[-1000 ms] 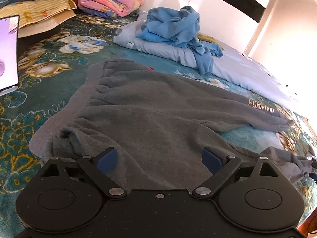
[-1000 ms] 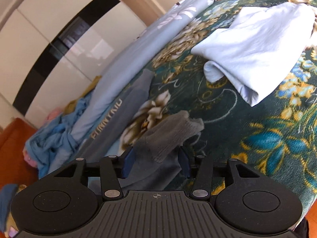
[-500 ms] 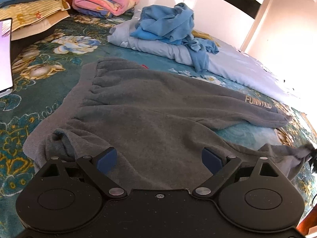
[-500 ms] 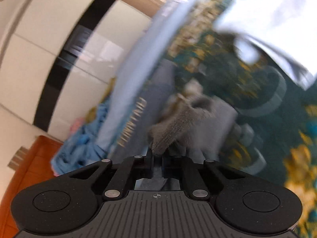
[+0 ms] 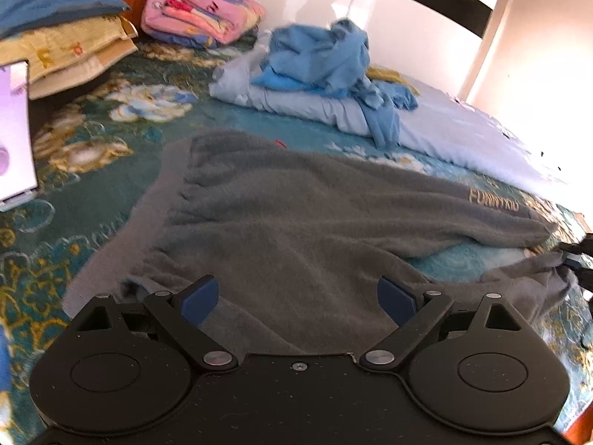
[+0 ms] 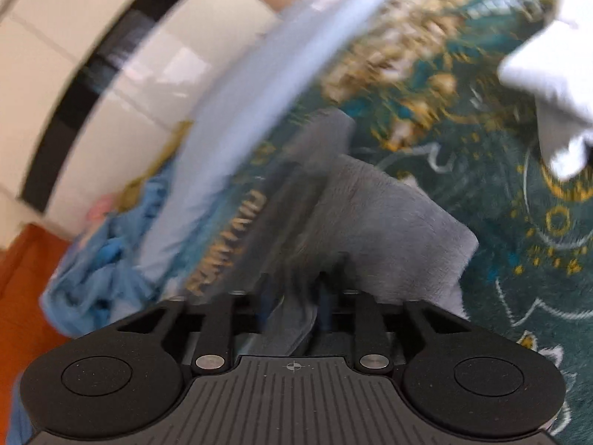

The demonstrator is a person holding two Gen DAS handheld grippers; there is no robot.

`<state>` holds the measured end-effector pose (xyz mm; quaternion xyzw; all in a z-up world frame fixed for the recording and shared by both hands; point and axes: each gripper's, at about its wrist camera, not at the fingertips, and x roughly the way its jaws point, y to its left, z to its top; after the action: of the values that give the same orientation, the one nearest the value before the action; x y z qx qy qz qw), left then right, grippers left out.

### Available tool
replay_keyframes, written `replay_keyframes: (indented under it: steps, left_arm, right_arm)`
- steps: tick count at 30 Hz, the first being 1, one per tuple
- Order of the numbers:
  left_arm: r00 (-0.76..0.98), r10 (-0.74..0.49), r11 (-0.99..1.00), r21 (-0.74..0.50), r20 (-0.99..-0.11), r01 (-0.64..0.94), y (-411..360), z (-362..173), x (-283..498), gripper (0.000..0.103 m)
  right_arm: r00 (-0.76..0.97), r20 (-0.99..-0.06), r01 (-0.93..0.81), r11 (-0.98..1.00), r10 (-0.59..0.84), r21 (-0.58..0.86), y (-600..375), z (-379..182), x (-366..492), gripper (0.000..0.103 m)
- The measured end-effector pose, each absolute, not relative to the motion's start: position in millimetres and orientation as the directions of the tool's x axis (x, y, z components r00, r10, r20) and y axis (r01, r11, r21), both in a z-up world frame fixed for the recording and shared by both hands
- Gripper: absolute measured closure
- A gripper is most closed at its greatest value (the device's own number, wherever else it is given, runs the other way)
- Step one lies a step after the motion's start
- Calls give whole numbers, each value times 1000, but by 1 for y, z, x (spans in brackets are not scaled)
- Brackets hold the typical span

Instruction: Fold clothes

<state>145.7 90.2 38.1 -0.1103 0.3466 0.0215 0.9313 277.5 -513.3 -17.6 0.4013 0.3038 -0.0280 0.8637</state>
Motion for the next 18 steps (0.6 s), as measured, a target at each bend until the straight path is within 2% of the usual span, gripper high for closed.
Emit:
replay_keyframes:
  steps: [3,5,8,10,13,14,16,18]
  left_arm:
    - [774,29,975,-152,-632,-161,99,44,142,11]
    - [782,73,973,-127,-619,-192,105,47,140,10]
    - [791,138,967,-91,-596,-238,114,53,137,10]
    - [791,170,960,-84,-588,-269,121,55,134,10]
    - [772,157,942,-140,-616,-304,132,51,126,10]
    - [770,161,940,-142,-618,-311,134,52,124,10]
    - [772,172,936,-141,-612,-321,138,54,120,10]
    - [776,181,932,-146,-605,-331,143,57,115,10]
  right_arm:
    - [845,-514,260,726,147,637,-523,-7,246,67]
    - [835,-544,322,731,80,601,-533,-13,226,64]
    - [793,-604,413,655,82,632,-547,-42,217,64]
    - [810,-579,410,618,92,671,-546,-54,216,64]
    - [839,-531,390,549,120,740,-543,-66,225,64]
    - [848,-512,380,518,135,766,-543,-70,229,65]
    - [852,-503,382,487,145,786,-544,-74,236,75]
    - [862,-483,377,439,157,816,-544,-79,240,91]
